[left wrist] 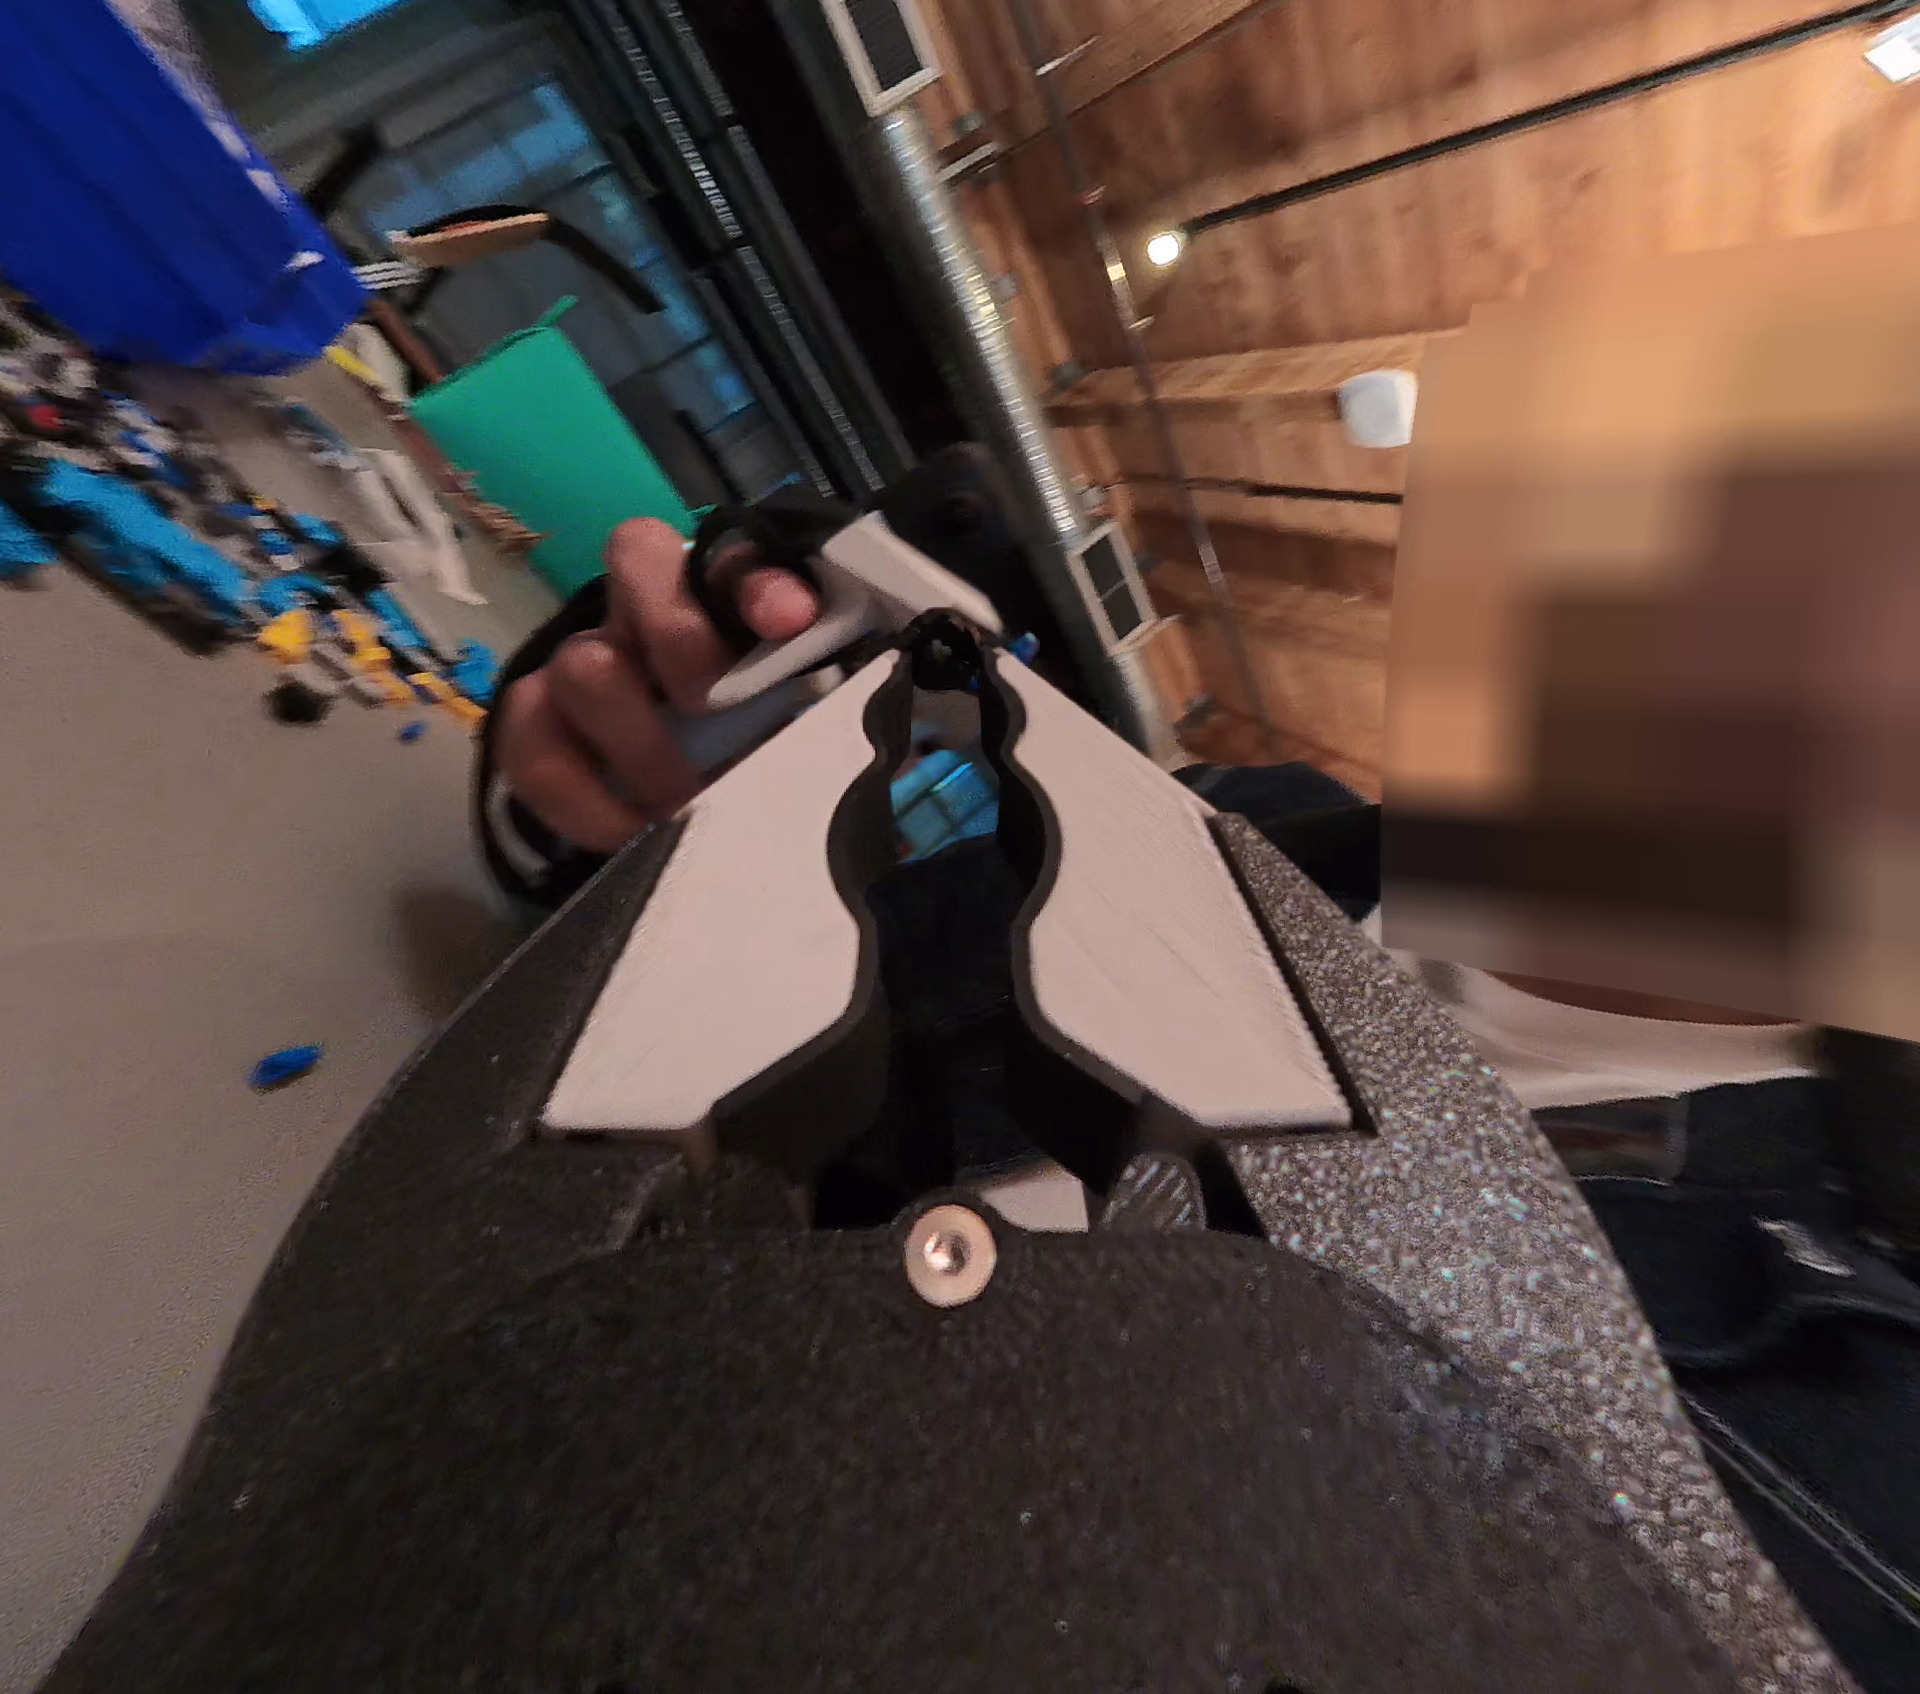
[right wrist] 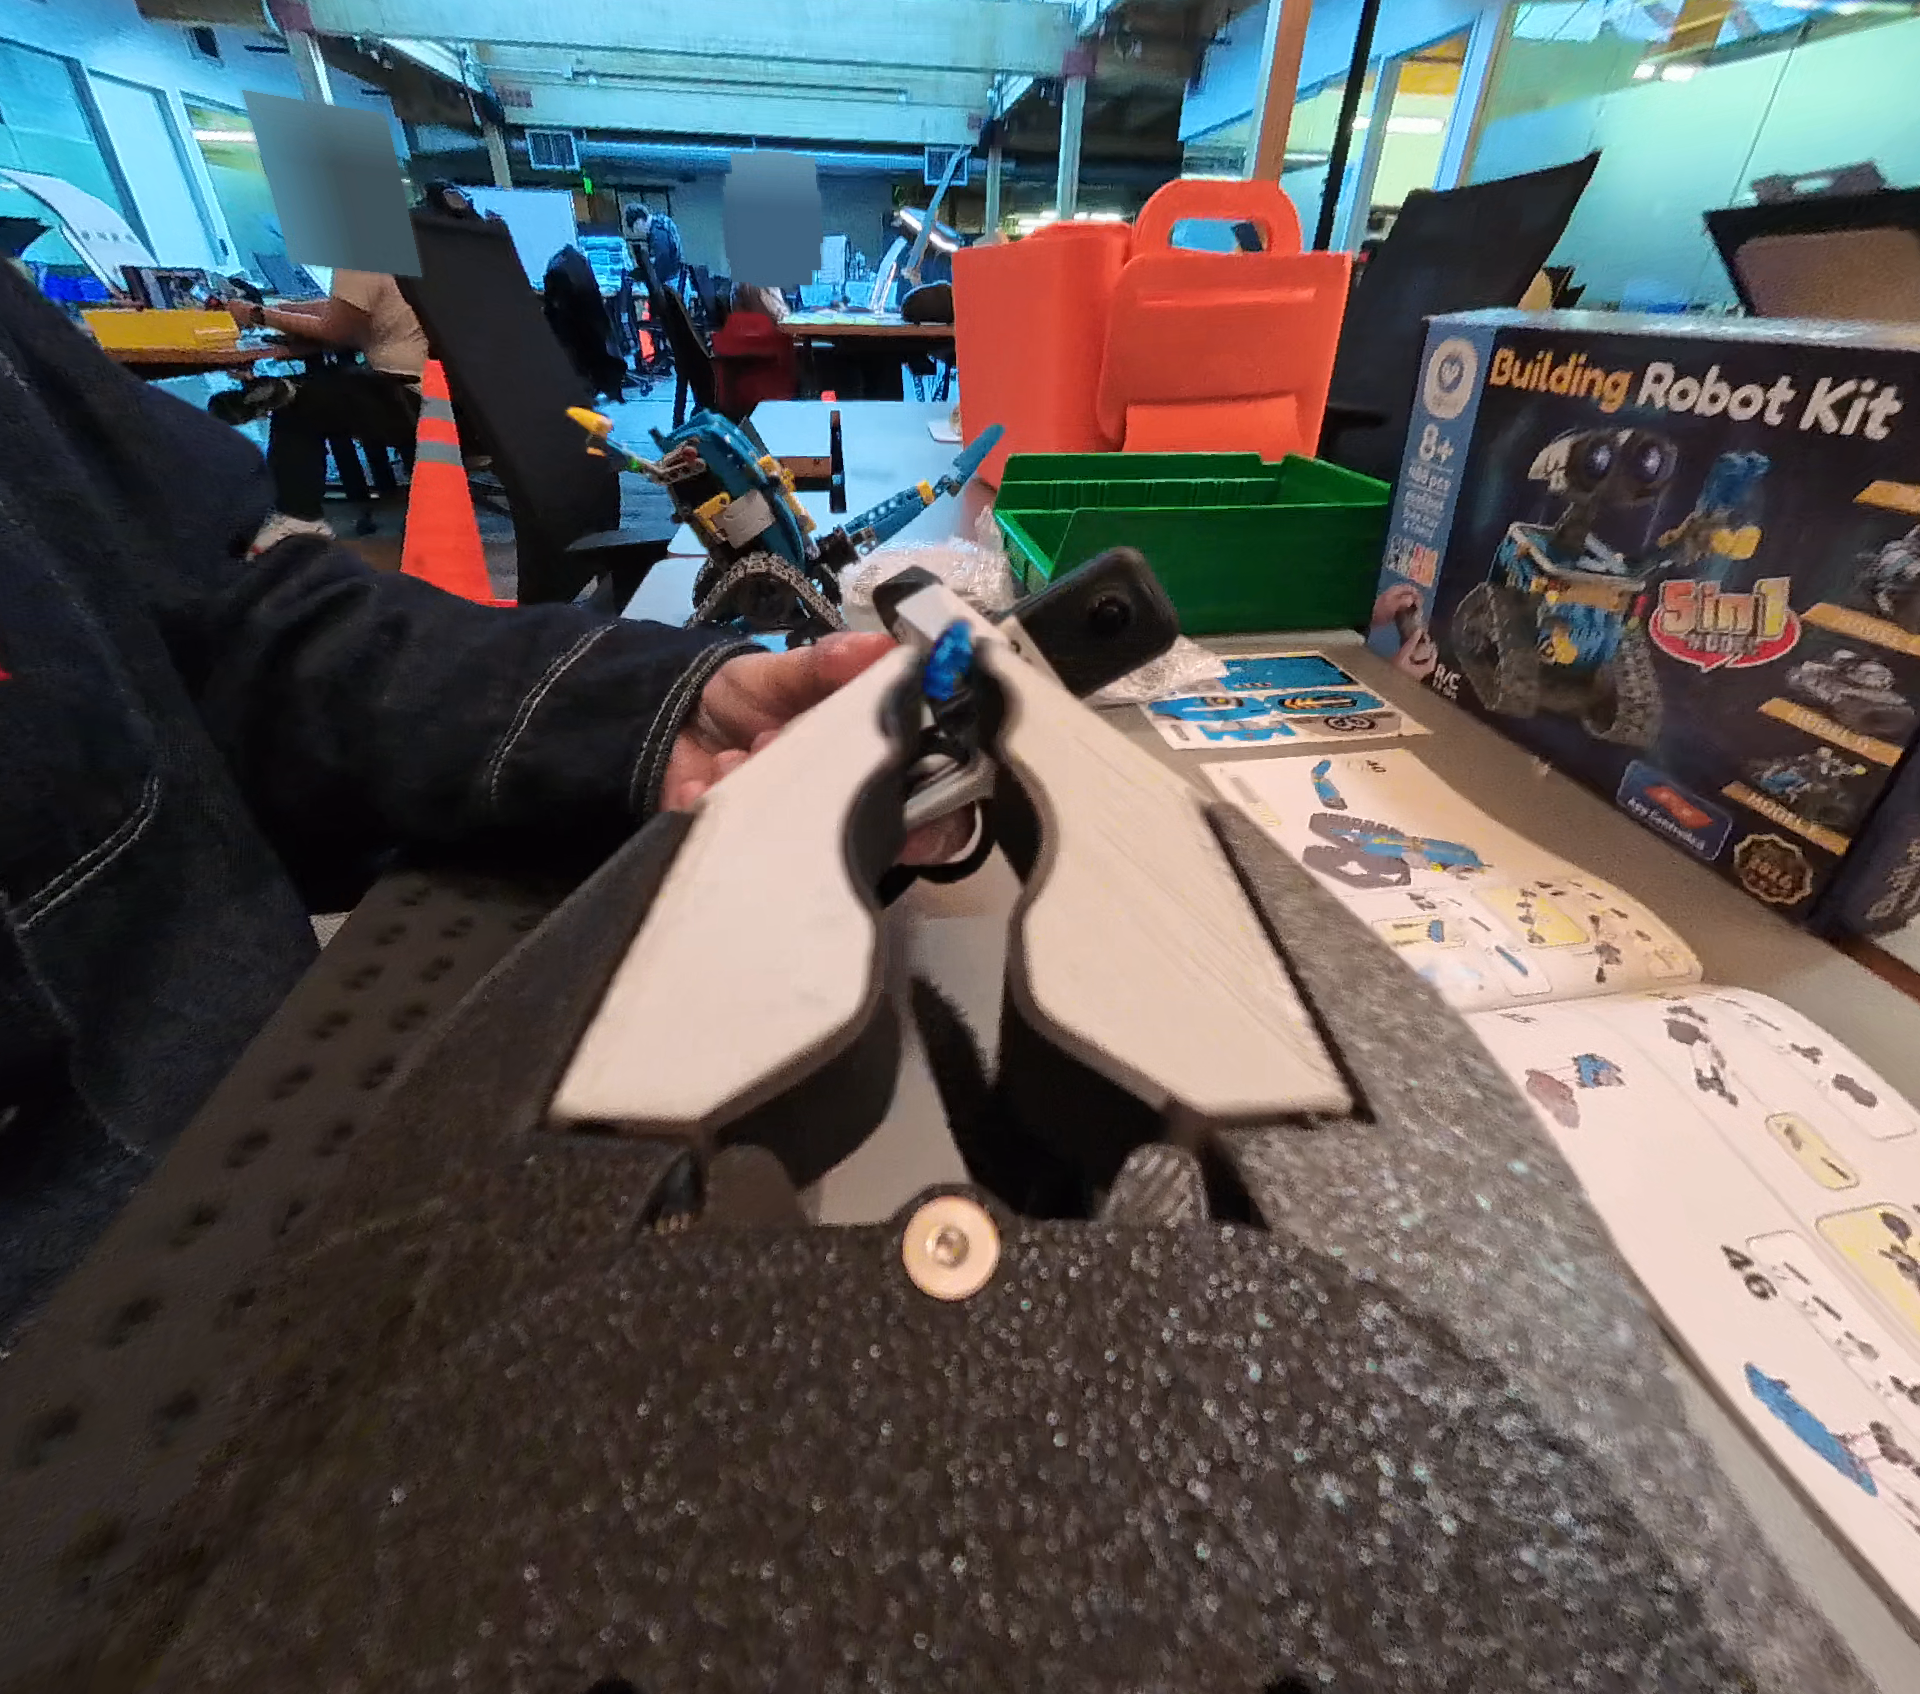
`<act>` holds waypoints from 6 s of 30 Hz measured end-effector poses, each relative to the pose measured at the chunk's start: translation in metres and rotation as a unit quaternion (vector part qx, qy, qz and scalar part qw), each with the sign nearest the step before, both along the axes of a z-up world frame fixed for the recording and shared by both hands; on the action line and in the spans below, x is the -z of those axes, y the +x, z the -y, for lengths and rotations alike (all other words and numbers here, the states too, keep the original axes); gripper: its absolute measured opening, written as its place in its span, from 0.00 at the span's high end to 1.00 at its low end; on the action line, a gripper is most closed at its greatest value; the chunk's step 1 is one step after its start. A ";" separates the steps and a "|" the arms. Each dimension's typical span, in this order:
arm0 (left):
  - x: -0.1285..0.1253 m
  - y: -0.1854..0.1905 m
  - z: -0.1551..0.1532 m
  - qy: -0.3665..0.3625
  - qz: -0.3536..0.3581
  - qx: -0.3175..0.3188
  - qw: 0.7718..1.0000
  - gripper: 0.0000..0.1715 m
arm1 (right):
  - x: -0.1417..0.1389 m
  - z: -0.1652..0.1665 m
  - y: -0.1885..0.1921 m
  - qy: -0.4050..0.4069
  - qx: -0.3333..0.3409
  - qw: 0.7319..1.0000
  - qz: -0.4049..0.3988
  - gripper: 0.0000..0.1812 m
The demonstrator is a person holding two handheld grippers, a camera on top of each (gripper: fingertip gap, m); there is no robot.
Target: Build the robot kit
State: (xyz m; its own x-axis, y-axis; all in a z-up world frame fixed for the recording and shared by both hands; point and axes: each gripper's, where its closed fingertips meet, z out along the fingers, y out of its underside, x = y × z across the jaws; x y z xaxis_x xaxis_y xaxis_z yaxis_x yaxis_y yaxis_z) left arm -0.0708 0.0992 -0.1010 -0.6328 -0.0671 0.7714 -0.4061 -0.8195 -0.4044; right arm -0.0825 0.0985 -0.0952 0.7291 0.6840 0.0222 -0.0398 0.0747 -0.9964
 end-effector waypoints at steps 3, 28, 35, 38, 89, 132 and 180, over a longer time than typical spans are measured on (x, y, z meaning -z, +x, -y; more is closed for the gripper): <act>-0.008 -0.004 0.005 -0.010 0.021 0.012 1.000 0.93 | -0.002 0.004 -0.001 0.008 -0.012 1.000 -0.007 0.98; 0.030 0.003 0.026 0.169 -0.038 0.008 0.985 0.93 | 0.042 0.026 0.008 -0.235 -0.168 0.957 -0.026 0.98; 0.043 0.009 0.024 0.178 -0.068 0.005 0.982 0.93 | 0.056 0.023 0.014 -0.228 -0.135 0.963 0.043 0.97; 0.047 0.011 0.020 0.179 -0.080 -0.004 0.980 0.94 | 0.061 0.018 0.018 -0.224 -0.106 0.967 0.067 0.97; 0.084 -0.008 0.068 0.410 -0.056 0.079 0.907 0.93 | 0.107 0.055 0.002 -0.350 -0.242 0.899 0.105 0.88; 0.144 0.005 0.055 0.570 -0.157 0.034 0.806 0.93 | 0.173 0.064 0.025 -0.331 -0.033 0.902 0.276 0.92; 0.159 -0.002 0.075 0.655 -0.113 0.066 0.745 0.93 | 0.168 0.065 0.015 -0.227 -0.007 0.900 0.372 0.89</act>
State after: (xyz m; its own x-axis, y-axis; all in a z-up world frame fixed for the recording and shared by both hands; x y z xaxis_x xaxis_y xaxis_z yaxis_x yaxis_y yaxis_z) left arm -0.0726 0.0246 -0.2598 -0.5649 -0.8037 0.1869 -0.6264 0.2702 -0.7312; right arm -0.0673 0.0331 -0.2630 0.6193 0.7550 0.2153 0.6528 -0.3428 -0.6756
